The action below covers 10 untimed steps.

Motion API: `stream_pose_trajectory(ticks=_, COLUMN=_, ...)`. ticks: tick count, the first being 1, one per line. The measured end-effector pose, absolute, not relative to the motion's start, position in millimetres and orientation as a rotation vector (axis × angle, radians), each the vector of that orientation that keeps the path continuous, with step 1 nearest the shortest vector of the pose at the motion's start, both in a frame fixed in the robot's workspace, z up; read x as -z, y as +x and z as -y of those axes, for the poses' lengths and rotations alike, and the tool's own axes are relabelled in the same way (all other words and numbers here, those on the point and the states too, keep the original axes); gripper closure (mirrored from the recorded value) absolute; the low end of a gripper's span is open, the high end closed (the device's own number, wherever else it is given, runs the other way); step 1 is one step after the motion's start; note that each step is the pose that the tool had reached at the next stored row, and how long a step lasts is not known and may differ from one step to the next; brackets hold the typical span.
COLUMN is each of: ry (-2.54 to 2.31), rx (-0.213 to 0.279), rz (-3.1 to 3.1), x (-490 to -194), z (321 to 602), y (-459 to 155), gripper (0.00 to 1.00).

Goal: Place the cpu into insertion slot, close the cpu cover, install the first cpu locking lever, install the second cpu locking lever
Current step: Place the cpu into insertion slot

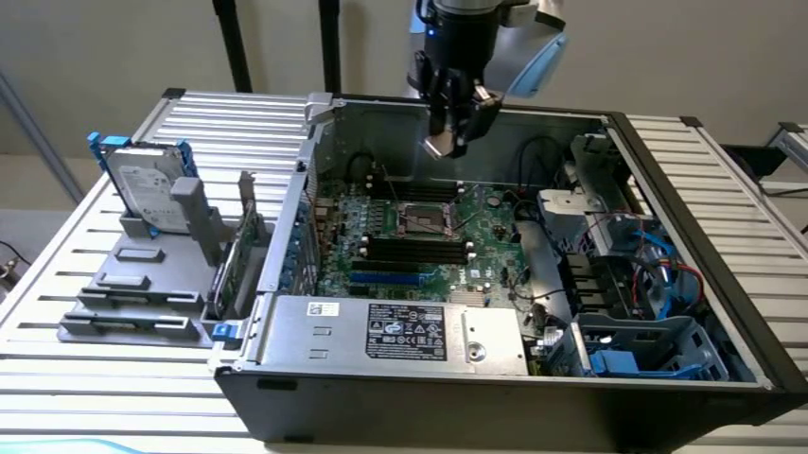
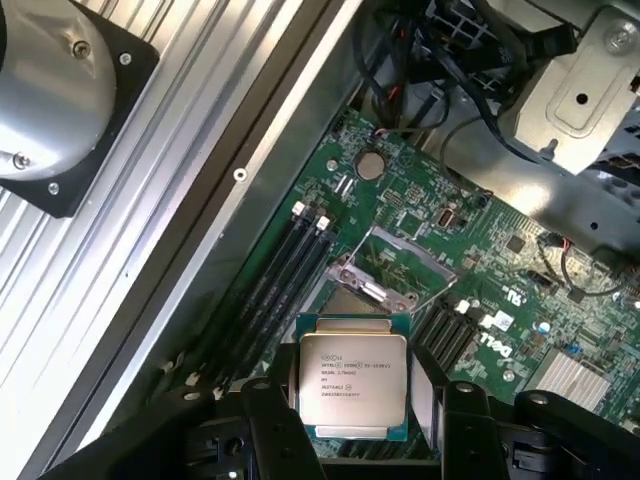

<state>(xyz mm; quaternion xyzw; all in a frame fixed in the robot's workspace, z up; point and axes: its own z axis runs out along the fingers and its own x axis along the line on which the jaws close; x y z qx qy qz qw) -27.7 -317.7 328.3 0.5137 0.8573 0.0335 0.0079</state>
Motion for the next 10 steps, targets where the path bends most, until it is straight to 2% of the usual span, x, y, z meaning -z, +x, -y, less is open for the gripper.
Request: stream_pose_trajectory(ticks=10, ry=1.839, rx=-0.096, rz=-2.525, x=-322.0, z=317.7, y=-27.7, gripper=0.46)
